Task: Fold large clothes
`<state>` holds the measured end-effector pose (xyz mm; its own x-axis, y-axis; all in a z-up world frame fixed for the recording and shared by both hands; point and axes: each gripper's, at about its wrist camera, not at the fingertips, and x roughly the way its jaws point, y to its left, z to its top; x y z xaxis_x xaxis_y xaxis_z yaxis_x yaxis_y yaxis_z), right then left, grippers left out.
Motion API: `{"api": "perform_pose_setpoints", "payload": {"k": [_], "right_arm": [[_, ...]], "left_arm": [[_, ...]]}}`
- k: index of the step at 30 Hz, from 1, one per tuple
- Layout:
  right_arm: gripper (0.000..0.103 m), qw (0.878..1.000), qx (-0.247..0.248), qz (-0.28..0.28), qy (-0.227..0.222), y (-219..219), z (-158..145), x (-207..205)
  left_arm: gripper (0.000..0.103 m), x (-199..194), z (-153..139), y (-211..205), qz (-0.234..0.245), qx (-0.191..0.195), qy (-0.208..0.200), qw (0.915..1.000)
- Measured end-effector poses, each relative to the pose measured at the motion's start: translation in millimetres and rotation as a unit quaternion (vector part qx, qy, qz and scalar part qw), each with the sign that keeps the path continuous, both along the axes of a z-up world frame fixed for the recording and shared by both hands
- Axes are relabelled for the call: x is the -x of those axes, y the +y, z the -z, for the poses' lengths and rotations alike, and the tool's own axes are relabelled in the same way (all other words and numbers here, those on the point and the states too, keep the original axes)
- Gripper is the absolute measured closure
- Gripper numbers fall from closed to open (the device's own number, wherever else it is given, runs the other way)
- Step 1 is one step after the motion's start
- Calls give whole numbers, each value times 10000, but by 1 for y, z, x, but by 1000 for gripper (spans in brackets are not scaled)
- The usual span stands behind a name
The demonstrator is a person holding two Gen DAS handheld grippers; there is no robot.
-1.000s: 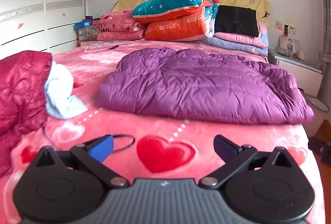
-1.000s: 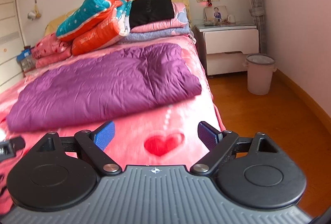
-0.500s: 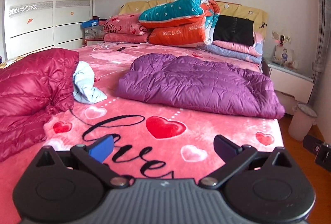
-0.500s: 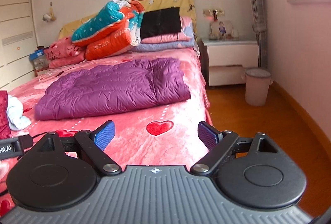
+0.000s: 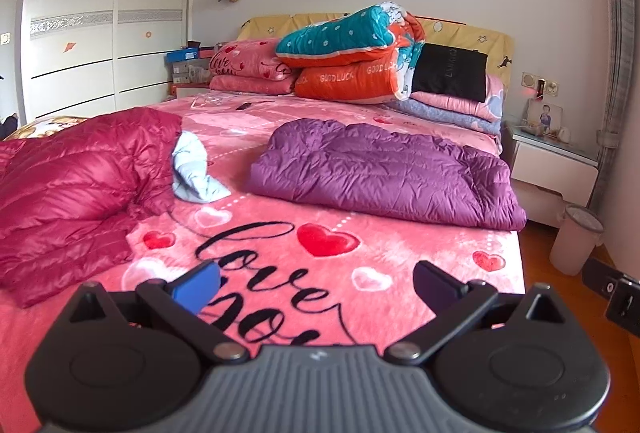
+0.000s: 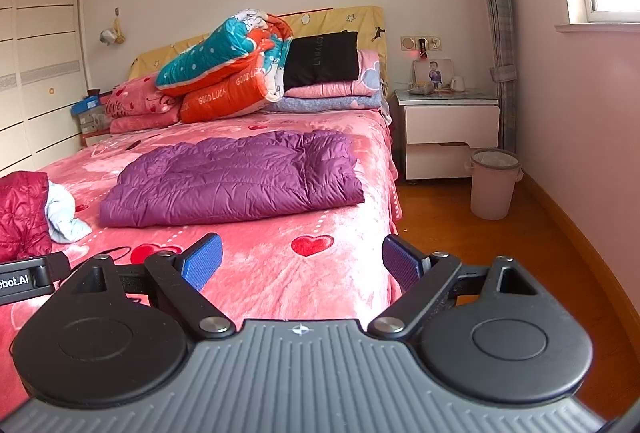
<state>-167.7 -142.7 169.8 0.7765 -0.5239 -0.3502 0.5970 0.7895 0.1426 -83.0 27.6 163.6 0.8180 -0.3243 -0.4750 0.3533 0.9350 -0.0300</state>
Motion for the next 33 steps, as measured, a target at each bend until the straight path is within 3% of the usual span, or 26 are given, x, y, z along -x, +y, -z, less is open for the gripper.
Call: {"api": "perform_pose_setpoints", "payload": {"k": [8,33], "right_arm": [[0,9999,86,-146,23,19,-6,3],[0,9990,-2,-430,119,27,8,3]], "left_arm": [[1,10,8,16,-70,-13,264,9996],[1,15,9,23,-106,-29,211,9997]]}}
